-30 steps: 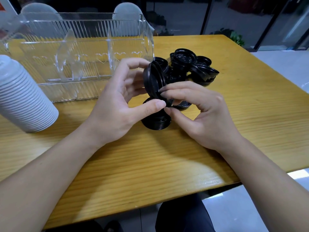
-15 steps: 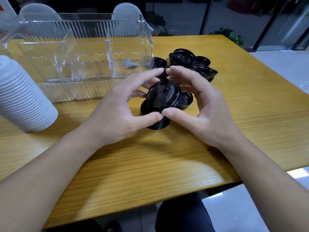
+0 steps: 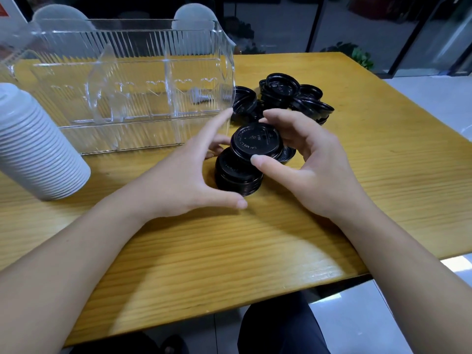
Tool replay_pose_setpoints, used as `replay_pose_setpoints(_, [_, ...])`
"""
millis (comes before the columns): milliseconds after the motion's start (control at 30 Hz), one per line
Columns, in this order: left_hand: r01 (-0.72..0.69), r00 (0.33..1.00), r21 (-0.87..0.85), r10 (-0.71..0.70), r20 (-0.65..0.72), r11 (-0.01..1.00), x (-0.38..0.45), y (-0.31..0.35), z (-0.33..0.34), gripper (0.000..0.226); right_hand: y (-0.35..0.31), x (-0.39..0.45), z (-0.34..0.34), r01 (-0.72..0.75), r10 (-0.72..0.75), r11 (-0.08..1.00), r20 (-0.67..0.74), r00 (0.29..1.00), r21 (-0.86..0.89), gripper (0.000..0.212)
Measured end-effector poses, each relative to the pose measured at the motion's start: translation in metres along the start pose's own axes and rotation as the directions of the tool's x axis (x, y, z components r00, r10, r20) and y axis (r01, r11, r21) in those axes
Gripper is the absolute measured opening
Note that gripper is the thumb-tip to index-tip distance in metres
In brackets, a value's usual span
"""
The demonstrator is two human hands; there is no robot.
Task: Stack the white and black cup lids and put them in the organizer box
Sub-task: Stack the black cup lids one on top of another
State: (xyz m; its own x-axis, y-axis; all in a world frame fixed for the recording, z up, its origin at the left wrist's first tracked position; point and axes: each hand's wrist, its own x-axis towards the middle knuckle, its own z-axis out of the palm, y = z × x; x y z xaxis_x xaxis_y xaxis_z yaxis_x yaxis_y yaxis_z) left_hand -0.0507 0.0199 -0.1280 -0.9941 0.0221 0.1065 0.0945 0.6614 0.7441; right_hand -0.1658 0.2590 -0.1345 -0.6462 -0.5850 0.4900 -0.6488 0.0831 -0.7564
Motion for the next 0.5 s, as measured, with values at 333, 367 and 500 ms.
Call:
replay_pose_setpoints(333, [0.003, 1.0, 0.006, -0.003, 0.005, 1.0, -0.0001, 0.0021, 0.0041, 0.135, -0.0034, -0.0036, 0.0065, 0.004, 0.025, 0.989, 0.187, 0.982, -0.15, 0.063])
replay_pose_setpoints(367, [0.004, 1.0, 0.006, -0.004, 0.007, 1.0, 0.0001, 0.0017, 0.0042, 0.135, -0.0028, -0.004, 0.0071, 0.012, 0.02, 0.986, 0.191, 0.981, -0.165, 0.062])
replay_pose_setpoints(500, [0.009, 1.0, 0.022, -0.01, 0.01, 1.0, -0.0001, 0.0, 0.0037, 0.133, -0.0035, -0.0033, 0.0056, -0.004, 0.037, 0.985, 0.192, 0.981, -0.171, 0.069])
